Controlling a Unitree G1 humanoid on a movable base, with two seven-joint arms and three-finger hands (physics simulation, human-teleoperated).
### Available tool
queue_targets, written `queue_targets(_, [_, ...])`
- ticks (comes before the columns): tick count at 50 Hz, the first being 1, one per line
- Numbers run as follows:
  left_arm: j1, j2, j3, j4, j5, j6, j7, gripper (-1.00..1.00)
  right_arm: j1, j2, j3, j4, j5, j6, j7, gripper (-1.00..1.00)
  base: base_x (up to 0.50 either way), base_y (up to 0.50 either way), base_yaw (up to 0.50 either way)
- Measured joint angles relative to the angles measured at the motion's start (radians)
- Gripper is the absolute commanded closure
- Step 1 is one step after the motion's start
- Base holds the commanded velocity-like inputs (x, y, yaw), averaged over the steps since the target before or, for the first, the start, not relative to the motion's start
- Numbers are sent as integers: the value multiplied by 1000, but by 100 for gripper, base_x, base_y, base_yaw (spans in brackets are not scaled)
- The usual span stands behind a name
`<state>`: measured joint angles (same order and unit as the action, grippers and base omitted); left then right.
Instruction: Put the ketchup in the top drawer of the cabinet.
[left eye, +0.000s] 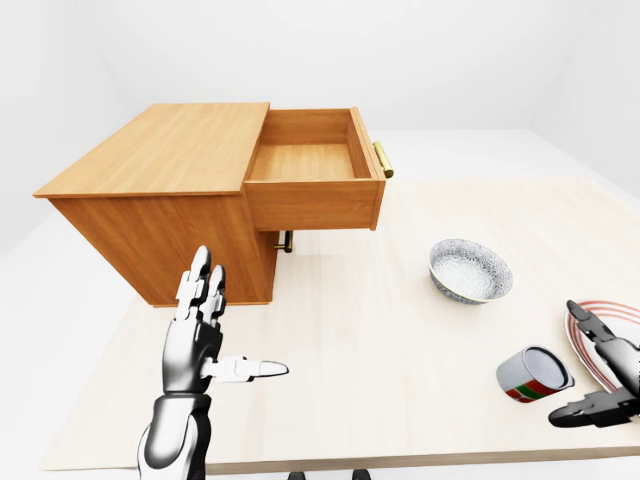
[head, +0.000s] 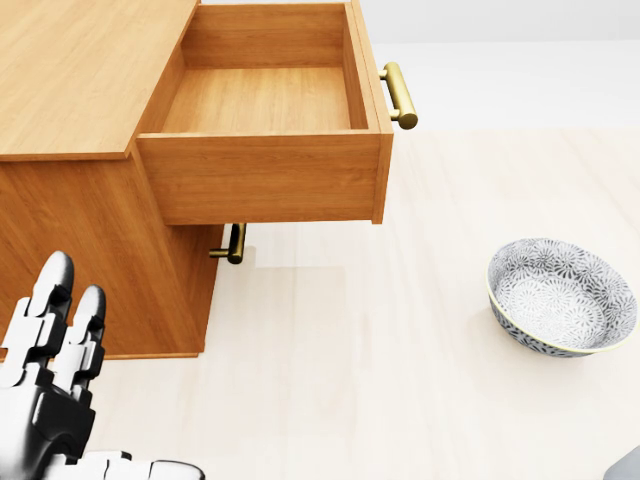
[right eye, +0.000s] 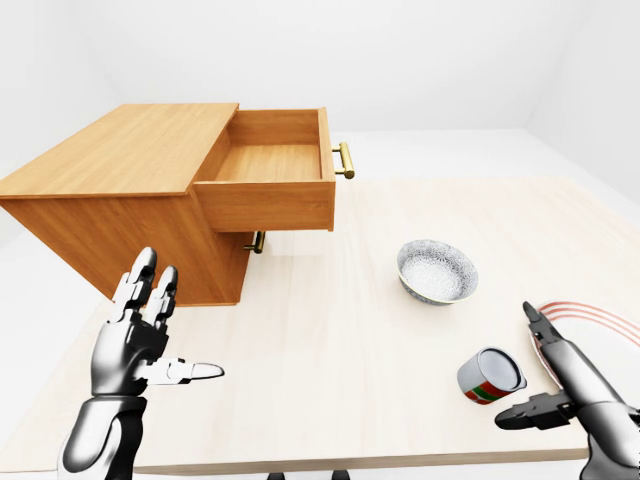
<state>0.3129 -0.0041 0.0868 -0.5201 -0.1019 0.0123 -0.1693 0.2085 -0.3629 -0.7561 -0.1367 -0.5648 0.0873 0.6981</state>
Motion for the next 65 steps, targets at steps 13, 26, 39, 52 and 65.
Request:
queue_targets(13, [0,0,-2,1,2,0,1,-100,-14,-18,28,45,-14,0,0,-100,0,0,0])
queue_targets(26, [-2,0,-6,6,5,-3,4,-100,-18,-26,54,87,-24,0,0,-100,0,0,0])
queue_targets(39, [-4,1,-8,13,8,-8,6,-100,-16,-29,66,113,-16,0,0,-100,0,0,0])
queue_targets(52, [-5,1,-10,18,10,-11,8,-100,-18,-33,76,140,-10,0,0,-100,0,0,0])
queue_targets(65, [-8,2,-11,24,11,-13,9,-100,-16,-37,88,166,-12,0,0,-97,0,0,0])
